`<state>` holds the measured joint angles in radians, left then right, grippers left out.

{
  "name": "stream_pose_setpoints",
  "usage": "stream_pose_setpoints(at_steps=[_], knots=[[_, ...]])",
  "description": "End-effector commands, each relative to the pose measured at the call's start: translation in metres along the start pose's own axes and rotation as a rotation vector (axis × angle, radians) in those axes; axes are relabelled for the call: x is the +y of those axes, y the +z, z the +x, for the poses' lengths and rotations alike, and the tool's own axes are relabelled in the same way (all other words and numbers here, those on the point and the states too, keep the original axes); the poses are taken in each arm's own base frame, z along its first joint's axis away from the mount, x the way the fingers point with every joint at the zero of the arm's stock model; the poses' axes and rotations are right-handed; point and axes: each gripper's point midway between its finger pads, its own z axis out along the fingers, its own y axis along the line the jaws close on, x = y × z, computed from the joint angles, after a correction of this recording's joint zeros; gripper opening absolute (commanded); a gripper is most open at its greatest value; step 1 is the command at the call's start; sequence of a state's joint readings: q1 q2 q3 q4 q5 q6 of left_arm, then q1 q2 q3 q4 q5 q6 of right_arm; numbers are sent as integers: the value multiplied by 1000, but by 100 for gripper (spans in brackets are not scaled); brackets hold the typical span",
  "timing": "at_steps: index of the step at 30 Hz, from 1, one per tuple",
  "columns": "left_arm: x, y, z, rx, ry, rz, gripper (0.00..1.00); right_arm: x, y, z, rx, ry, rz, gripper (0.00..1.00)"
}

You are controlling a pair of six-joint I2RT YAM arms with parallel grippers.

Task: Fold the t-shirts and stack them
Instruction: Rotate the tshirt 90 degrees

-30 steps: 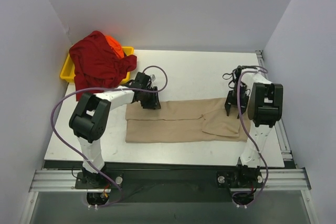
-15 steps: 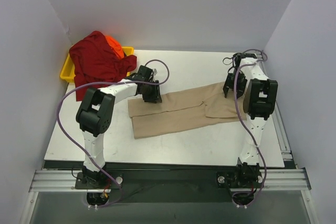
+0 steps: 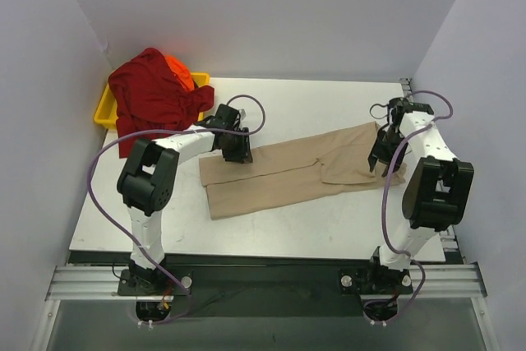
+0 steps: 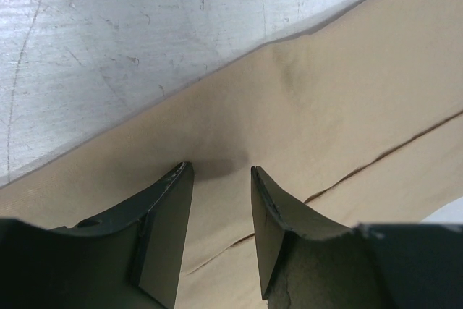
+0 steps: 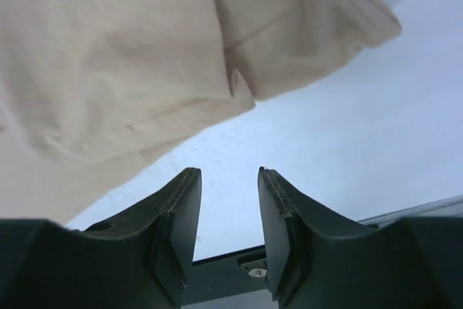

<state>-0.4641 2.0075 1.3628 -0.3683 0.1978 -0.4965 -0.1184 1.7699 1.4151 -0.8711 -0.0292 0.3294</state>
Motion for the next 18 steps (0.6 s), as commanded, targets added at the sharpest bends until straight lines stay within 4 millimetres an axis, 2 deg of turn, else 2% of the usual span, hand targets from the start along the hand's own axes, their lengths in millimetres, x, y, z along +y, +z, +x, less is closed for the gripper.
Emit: stream_pose_setpoints(at_steps=[1,4,8,18], knots=[[-8,-11,3,-15,19,5,49,-14,15,29,73,33,28,37],[-10,-12,5,-14,25,8,49,-16,22,34,77,48,14,35],[-13,-13,7,-14,28,9,49,-13,30,30,83,40,9,35],[-9,-18,11,-19,20,-6,49,-25,56,24,88,35,98,33]])
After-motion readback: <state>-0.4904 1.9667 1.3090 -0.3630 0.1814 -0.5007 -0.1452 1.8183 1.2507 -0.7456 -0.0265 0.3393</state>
